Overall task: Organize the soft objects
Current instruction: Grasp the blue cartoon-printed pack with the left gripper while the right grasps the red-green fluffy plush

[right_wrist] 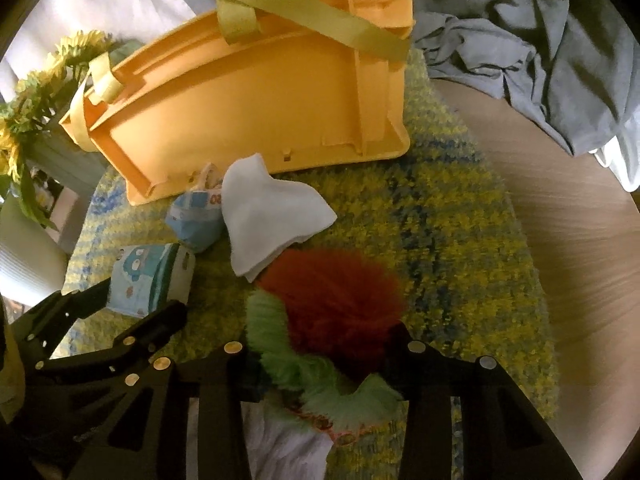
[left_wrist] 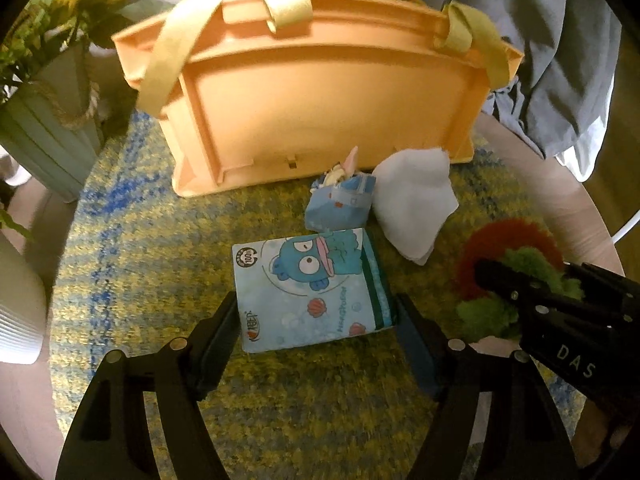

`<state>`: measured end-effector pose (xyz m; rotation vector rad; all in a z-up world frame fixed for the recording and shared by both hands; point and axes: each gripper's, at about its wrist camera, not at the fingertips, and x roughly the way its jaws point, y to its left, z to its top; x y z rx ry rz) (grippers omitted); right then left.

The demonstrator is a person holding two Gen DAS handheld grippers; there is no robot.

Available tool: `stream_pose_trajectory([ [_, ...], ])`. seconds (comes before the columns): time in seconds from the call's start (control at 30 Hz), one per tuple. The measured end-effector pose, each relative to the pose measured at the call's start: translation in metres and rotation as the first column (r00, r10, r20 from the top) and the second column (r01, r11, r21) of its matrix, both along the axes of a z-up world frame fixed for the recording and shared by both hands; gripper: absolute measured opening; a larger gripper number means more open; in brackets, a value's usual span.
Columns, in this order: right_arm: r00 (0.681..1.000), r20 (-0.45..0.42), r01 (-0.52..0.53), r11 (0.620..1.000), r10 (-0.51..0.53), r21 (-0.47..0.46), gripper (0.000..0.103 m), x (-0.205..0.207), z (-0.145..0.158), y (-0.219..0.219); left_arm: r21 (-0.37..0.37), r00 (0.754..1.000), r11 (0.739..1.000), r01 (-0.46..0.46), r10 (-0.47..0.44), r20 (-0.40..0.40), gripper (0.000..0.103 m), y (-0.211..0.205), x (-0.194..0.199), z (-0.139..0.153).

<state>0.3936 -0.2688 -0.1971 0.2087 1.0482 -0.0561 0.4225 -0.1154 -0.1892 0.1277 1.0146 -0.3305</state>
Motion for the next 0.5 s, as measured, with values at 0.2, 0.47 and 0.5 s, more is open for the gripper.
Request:
stream_pose_trajectory([
  [0.2,0.999,0.044,-0.001,1.000,0.001,-0.019,0.040,-0.006,0.015,0.002,-0.013,0.999,1.000,-0.008,0.008,0.040,0.074,0.005,-0.007,0.016],
  [0.47,0.993,0.117,0.011,0.999,-0.008,-0.032,0.040,-0.015,0.036,0.004,-0.038,0.994,0.999,-0.015,0.019,0.104,0.074,0.012,-0.016,0.041],
  [0.5,0.992,0.129,0.013,0.999,-0.008,-0.034,0.040,-0.015,0.040,0.005,-0.044,0.994,0.999,-0.016,0.021,0.112,0.074,0.012,-0.017,0.045],
])
